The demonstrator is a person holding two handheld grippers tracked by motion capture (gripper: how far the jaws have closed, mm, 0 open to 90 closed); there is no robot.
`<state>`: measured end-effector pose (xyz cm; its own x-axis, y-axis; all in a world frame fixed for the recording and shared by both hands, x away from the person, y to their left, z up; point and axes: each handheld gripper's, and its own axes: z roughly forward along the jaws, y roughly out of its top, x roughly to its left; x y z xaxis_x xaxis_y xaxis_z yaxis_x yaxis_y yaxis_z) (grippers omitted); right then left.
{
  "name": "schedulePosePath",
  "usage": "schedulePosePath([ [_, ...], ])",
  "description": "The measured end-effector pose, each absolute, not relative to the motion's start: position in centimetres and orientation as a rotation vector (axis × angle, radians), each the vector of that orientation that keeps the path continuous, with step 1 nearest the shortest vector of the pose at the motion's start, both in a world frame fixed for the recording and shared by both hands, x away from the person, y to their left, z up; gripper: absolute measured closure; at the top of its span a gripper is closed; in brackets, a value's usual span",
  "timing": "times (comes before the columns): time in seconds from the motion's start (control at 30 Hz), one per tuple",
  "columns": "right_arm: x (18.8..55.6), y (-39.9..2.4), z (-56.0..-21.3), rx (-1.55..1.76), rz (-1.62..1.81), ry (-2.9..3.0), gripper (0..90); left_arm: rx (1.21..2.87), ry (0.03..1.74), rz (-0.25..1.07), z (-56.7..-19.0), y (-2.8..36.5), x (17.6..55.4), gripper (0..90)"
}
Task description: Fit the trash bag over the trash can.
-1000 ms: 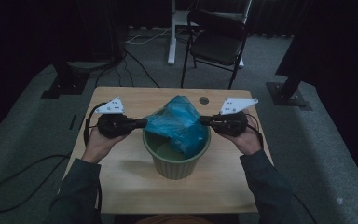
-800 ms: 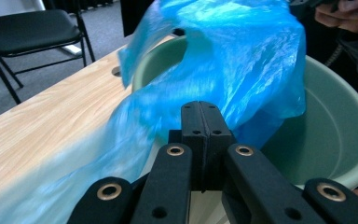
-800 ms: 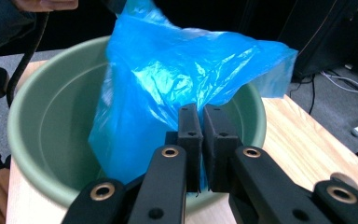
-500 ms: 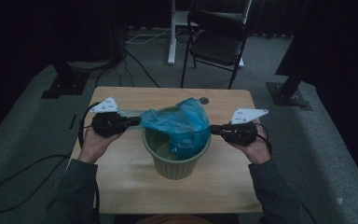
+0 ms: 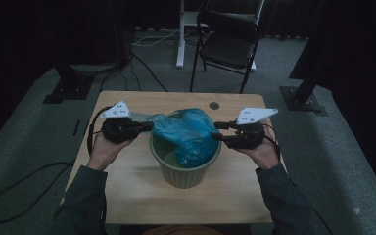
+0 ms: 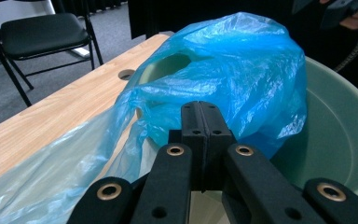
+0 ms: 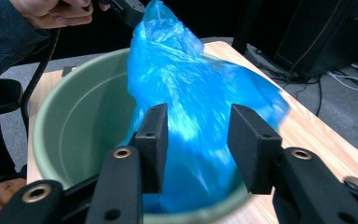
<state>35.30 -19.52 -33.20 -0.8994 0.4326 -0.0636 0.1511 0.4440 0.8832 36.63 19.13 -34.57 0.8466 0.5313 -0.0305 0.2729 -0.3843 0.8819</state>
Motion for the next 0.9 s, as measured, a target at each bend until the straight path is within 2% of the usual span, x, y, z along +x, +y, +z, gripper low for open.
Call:
schedulePosePath([
  [0.13, 35.7, -18.0, -33.3, 0.485, 1.431, 2.434, 54.6, 1.988, 0.589, 0.315, -34.5, 18.9, 36.7, 90.0],
  [0.2, 35.9, -16.0, -33.5, 0.455, 1.388, 2.455, 49.1, 1.984, 0.59, 0.316, -34.5, 18.9, 36.7, 90.0],
  [0.37, 36.2, -14.4, -34.2, 0.442, 1.29, 2.487, 48.1, 1.975, 0.593, 0.318, -34.5, 18.9, 36.6, 90.0],
  [0.4, 36.2, -13.7, -34.7, 0.429, 1.199, 2.499, 65.5, 1.971, 0.598, 0.325, -34.4, 19.2, 36.6, 90.0],
  [0.43, 36.2, -13.7, -34.7, 0.429, 1.199, 2.499, 65.5, 1.971, 0.598, 0.325, -34.4, 19.2, 36.6, 90.0],
  [0.47, 36.1, -13.6, -34.9, 0.425, 1.152, 2.491, 79.4, 1.97, 0.601, 0.329, -34.4, 19.4, 36.6, 90.0],
  [0.63, 35.7, -14.4, -35.0, 0.408, 1.162, 2.499, 88.3, 1.963, 0.638, 0.34, -34.7, 20.3, 36.6, 90.0],
  [0.9, 34.7, -16.4, -35.2, 0.416, 1.166, 2.493, 88.2, 1.951, 0.69, 0.338, -35.4, 21.9, 36.4, 90.0],
])
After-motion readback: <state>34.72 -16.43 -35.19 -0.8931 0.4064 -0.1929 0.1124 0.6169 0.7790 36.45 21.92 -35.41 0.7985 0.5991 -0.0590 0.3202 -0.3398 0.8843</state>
